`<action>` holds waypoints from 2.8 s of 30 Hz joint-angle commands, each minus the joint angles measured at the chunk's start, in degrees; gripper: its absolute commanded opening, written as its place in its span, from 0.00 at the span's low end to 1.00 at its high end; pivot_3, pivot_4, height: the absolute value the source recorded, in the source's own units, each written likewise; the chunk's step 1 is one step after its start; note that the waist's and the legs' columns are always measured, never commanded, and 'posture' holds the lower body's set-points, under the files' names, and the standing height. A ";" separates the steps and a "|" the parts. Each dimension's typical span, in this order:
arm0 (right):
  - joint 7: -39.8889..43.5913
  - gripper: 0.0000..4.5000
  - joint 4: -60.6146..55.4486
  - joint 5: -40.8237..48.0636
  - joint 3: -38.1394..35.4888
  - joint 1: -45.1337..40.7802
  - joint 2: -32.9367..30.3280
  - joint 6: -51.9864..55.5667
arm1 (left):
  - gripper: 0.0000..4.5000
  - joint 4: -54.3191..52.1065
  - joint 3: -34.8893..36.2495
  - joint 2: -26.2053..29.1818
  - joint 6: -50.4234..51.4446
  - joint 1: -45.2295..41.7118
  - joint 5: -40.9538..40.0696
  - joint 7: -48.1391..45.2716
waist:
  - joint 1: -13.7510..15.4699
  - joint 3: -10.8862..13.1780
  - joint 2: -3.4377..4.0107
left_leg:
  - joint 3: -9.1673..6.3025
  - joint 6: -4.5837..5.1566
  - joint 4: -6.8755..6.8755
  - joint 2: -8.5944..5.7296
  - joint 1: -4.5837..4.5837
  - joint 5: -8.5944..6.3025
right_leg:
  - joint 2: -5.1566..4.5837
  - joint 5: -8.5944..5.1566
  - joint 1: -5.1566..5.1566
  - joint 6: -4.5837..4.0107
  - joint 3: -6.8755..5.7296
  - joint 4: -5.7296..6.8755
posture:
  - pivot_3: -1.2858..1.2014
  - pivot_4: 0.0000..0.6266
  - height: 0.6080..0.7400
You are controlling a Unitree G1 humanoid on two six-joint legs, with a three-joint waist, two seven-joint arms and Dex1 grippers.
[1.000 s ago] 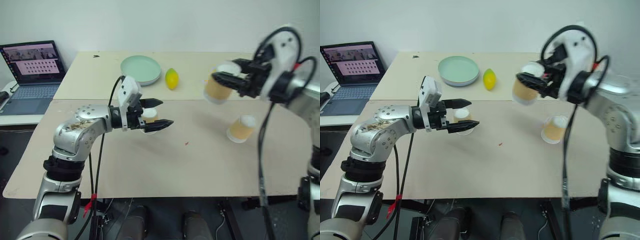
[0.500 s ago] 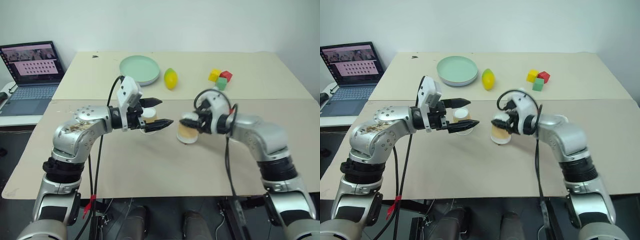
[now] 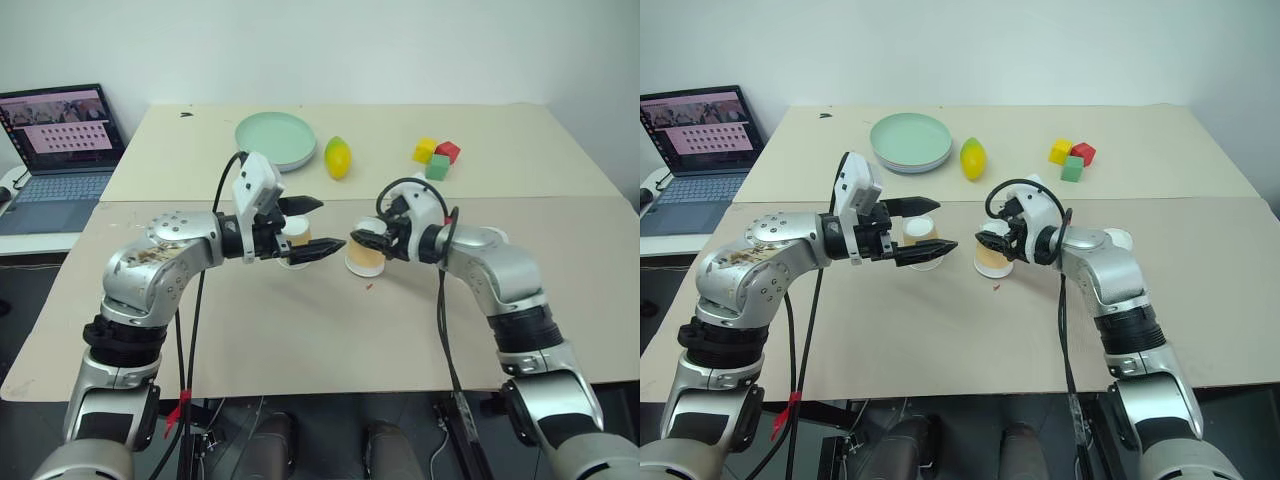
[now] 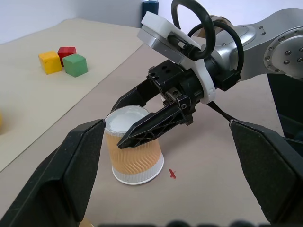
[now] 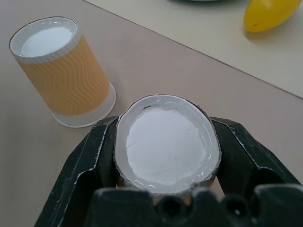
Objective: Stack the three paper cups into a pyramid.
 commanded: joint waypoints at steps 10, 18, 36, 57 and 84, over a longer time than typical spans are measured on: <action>-0.48 1.00 1.31 -2.91 -3.34 -3.65 2.23 -4.72 | 1.00 -0.64 1.32 0.33 -1.84 -0.19 -0.42 -1.01 | 0.06 0.00 0.00 | 0.00 -0.01 -0.01 0.00 0.00 0.00 | 0.01 0.00 -0.01 0.00 0.01 0.00 | 0.52 0.24 1.00; 4.00 1.00 -10.80 7.15 -12.31 -3.13 -3.15 7.26 | 1.00 -0.30 0.69 0.07 -2.58 0.12 0.03 -1.39 | 0.31 0.02 0.02 | 0.01 0.00 -0.03 -0.01 -0.02 0.00 | 0.00 0.00 -0.04 0.00 0.04 0.00 | 0.52 0.24 1.00; 11.88 1.00 -24.81 10.45 -50.94 35.86 -28.82 11.57 | 1.00 1.93 -1.09 -1.03 -4.26 -0.88 1.00 -2.94 | 1.47 0.05 0.06 | 0.14 0.07 -0.04 -0.07 -0.06 -0.05 | 0.00 -0.04 0.08 0.06 0.31 -0.13 | 0.52 0.24 1.00; 7.13 1.00 -15.37 9.43 -34.51 30.94 -17.31 2.08 | 1.00 3.20 -2.28 -0.32 -5.67 -2.30 3.42 -4.48 | 0.63 0.05 0.05 | 0.21 0.09 -0.01 -0.04 0.11 -0.06 | 0.05 -0.05 0.13 0.16 0.62 -0.17 | 0.52 0.24 1.00; 9.47 1.00 9.64 0.37 -22.23 12.37 -15.72 -13.35 | 1.00 -1.02 -0.71 1.66 -3.50 -0.73 2.13 -0.99 | 0.30 0.05 0.05 | 0.22 0.09 -0.02 -0.11 0.11 -0.06 | 0.08 -0.05 0.11 0.17 0.64 -0.12 | 0.52 0.24 1.00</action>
